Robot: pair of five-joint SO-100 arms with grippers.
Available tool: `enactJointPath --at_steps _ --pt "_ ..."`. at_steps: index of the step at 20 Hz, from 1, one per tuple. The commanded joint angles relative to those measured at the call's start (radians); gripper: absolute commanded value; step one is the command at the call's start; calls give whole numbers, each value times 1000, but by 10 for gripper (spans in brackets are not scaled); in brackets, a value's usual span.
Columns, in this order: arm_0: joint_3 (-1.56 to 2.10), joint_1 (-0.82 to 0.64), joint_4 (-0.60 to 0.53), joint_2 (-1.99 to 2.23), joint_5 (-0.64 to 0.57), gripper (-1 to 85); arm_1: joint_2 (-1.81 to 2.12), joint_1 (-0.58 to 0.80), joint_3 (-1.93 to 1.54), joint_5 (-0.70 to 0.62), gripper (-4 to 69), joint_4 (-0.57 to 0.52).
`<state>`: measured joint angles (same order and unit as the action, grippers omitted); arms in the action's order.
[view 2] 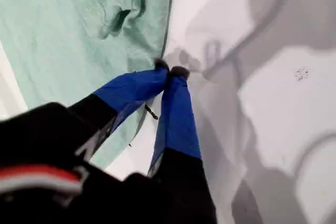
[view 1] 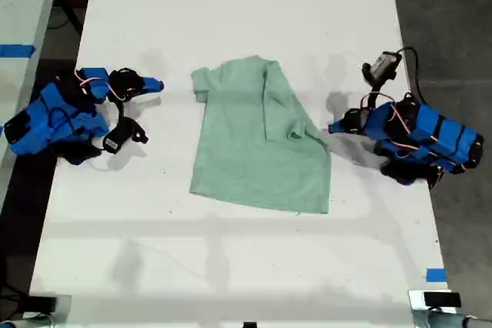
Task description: Fold t shirt
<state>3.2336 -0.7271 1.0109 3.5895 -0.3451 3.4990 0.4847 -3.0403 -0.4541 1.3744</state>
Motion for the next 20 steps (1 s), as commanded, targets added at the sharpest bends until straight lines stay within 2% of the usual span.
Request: enactJointPath --at_steps 1,4,6,8,10,13,17,20 --pt "25 -38 -9 9 29 -3 11 -14 -51 9 12 -5" --pt "11 -129 5 8 130 -3 11 -8 -51 6 12 -5" --pt "-54 -107 -40 5 153 -3 11 -6 -51 5 12 -5" --pt "-186 -137 -21 -64 150 -3 11 5 -51 -3 12 -5" --pt "-393 -175 -6 -331 107 -3 11 5 -51 -8 12 -6" --pt "-719 -202 -6 -795 -18 10 11 6 -54 -15 12 -14" --pt "-1046 -218 -18 -1388 -195 140 11 9 -55 -25 12 -17" --pt "-1290 -156 6 -1839 -258 260 11 15 -55 -32 12 -17"
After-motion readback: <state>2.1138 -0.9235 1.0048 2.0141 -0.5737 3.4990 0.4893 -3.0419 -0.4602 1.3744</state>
